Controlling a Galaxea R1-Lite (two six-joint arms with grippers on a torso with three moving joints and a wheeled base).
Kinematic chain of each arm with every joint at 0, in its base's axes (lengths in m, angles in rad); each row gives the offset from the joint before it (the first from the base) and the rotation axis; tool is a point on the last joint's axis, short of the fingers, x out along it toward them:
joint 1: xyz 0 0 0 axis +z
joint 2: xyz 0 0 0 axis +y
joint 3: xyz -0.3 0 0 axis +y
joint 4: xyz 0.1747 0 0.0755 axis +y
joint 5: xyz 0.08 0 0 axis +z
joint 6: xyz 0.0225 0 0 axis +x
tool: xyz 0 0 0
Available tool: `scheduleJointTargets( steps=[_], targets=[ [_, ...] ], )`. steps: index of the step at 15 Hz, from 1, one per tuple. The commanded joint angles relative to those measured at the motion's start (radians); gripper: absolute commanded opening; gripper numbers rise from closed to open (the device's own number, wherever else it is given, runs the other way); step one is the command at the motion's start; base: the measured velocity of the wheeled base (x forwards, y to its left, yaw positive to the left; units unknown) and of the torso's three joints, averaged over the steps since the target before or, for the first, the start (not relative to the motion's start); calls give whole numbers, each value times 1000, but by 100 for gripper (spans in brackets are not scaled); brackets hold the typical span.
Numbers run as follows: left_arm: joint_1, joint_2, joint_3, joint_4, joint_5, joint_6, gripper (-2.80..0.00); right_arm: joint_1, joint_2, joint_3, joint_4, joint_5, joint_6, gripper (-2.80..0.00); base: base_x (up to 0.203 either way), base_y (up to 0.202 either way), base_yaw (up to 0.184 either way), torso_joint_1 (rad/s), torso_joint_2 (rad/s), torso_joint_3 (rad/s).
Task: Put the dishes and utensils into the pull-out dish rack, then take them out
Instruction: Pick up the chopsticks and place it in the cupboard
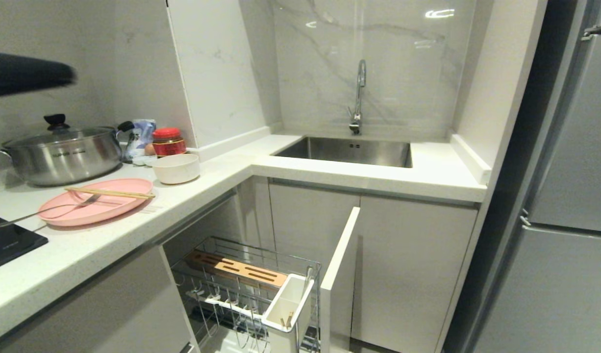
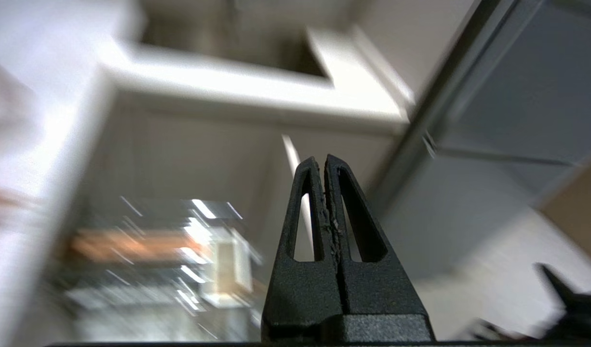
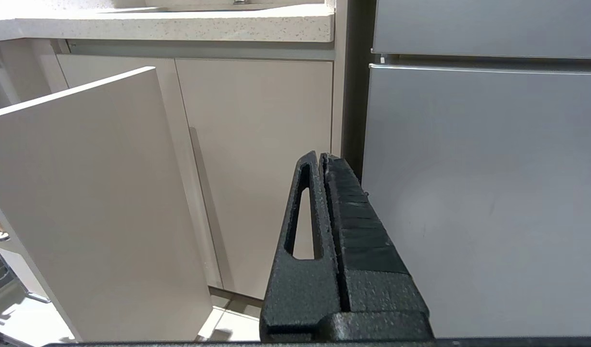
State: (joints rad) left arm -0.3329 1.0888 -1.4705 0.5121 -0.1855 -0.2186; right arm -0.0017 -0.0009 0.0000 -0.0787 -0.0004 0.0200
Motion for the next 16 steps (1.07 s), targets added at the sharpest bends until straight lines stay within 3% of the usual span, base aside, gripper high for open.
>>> scheduleJointTargets(
  steps=[1, 5, 7, 10, 12, 16],
  targets=[
    [114, -365, 43, 4, 1, 160, -280, 0, 1, 26, -1, 0, 0, -280, 0, 0, 0, 0, 0, 0],
    [252, -743, 270, 36, 20, 334, -280, 0, 1, 26, -1, 0, 0, -280, 0, 0, 0, 0, 0, 0],
    [296, -886, 475, 54, 81, 379, -280, 0, 1, 27, -1, 0, 0, -280, 0, 0, 0, 0, 0, 0],
    [324, -1067, 756, 42, 129, 396, -280, 0, 1, 26, -1, 0, 0, -280, 0, 0, 0, 0, 0, 0],
    [330, -1083, 915, -66, 153, 359, -280, 0, 1, 26, -1, 0, 0, -280, 0, 0, 0, 0, 0, 0],
    [334, -1085, 1322, -436, 162, 368, -280, 0, 1, 26, -1, 0, 0, -280, 0, 0, 0, 0, 0, 0]
  ],
)
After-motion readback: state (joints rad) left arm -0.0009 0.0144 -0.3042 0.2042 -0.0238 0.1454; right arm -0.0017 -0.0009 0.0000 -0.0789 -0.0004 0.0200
